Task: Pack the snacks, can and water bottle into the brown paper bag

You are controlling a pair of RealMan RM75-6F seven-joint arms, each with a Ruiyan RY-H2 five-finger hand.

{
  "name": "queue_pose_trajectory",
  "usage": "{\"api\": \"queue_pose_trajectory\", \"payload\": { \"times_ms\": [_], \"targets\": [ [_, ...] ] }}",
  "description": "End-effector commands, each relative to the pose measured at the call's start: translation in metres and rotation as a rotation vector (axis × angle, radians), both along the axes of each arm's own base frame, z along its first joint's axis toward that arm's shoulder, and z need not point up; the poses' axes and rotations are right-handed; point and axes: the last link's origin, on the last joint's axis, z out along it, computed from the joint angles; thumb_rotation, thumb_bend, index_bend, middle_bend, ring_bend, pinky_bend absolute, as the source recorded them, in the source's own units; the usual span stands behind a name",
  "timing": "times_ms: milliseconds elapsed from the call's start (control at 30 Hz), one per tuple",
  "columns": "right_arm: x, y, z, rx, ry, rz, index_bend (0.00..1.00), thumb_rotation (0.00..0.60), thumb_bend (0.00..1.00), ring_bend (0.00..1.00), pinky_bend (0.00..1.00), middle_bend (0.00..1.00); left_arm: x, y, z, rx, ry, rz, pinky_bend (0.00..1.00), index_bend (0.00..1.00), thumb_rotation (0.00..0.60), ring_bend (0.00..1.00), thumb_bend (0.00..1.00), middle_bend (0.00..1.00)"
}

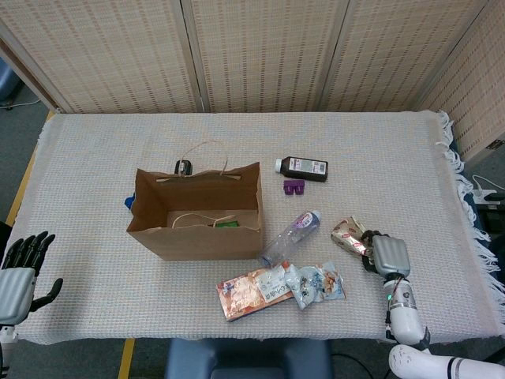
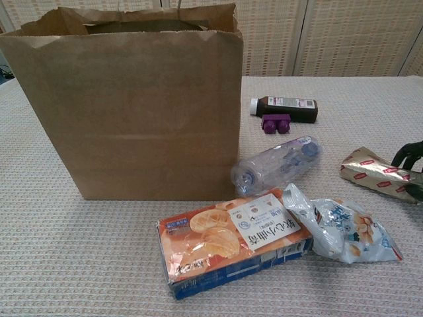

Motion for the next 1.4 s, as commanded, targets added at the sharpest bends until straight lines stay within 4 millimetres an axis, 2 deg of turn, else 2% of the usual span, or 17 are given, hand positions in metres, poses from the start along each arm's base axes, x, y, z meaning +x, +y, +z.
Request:
{"api": "queue_pose_trajectory", "payload": {
  "times_ms": [33,167,333,567,667,800,900,1033,1167,1300,1400],
  "targets": [
    [-0.001,0.001,0.005,-0.026,-0.021,0.01,0.61,0.6,0.48,0.6,0.83,0.56,0.0,0.0,0.0,0.002,0.001,0.001,0.0,0.03,0.6,0.0,0.36,0.0],
    [-0.001,-0.002,0.019,-0.074,-0.063,0.023,0.7,0.6,0.54,0.65,0.89,0.61,0.0,0.0,0.0,0.003,0.003,0.002,0.0,0.03,0.6,0.0,0.36,0.0],
    [0.007,-0.007,0.047,-0.145,-0.135,0.044,0.71,0.6,0.55,0.65,0.89,0.61,0.0,0.0,0.0,0.004,0.003,0.003,0.0,0.03,0.6,0.0,0.36,0.0],
    [0.034,-0.022,0.091,-0.292,-0.258,0.114,0.71,0.6,0.55,0.65,0.89,0.61,0.001,0.0,0.0,0.003,0.003,0.001,0.0,0.03,0.6,0.0,0.36,0.0],
    [0.057,-0.032,0.11,-0.364,-0.336,0.168,0.71,0.6,0.55,0.65,0.89,0.61,0.001,0.0,-0.001,0.001,0.004,0.0,0.0,0.03,0.6,0.0,0.36,0.0],
    [0.105,-0.047,0.132,-0.438,-0.44,0.267,0.71,0.6,0.55,0.65,0.89,0.61,0.001,0.001,-0.001,-0.001,0.005,-0.001,0.0,0.03,0.6,0.0,0.36,0.0],
    [0.137,-0.054,0.142,-0.471,-0.466,0.343,0.71,0.6,0.55,0.65,0.89,0.61,0.002,0.001,-0.001,-0.001,0.005,-0.001,0.0,0.03,0.6,0.0,0.36,0.0],
    [0.199,-0.06,0.151,-0.495,-0.531,0.468,0.71,0.6,0.55,0.65,0.89,0.61,0.001,0.002,-0.001,-0.001,0.002,0.0,0.0,0.03,0.6,0.0,0.36,0.0],
    [0.245,-0.062,0.144,-0.468,-0.52,0.54,0.71,0.6,0.55,0.65,0.89,0.61,0.001,0.001,0.0,-0.002,-0.001,0.0,0.0,0.03,0.6,0.0,0.36,0.0],
    [0.282,-0.06,0.119,-0.405,-0.488,0.579,0.71,0.6,0.55,0.65,0.89,0.61,0.001,0.001,0.0,-0.003,-0.006,-0.001,0.0,0.03,0.6,0.0,0.36,0.0],
    [0.298,-0.058,0.096,-0.357,-0.45,0.597,0.71,0.6,0.55,0.65,0.89,0.61,0.0,0.001,0.0,-0.003,-0.01,-0.002,0.0,0.04,0.6,0.0,0.36,0.0]
  ]
}}
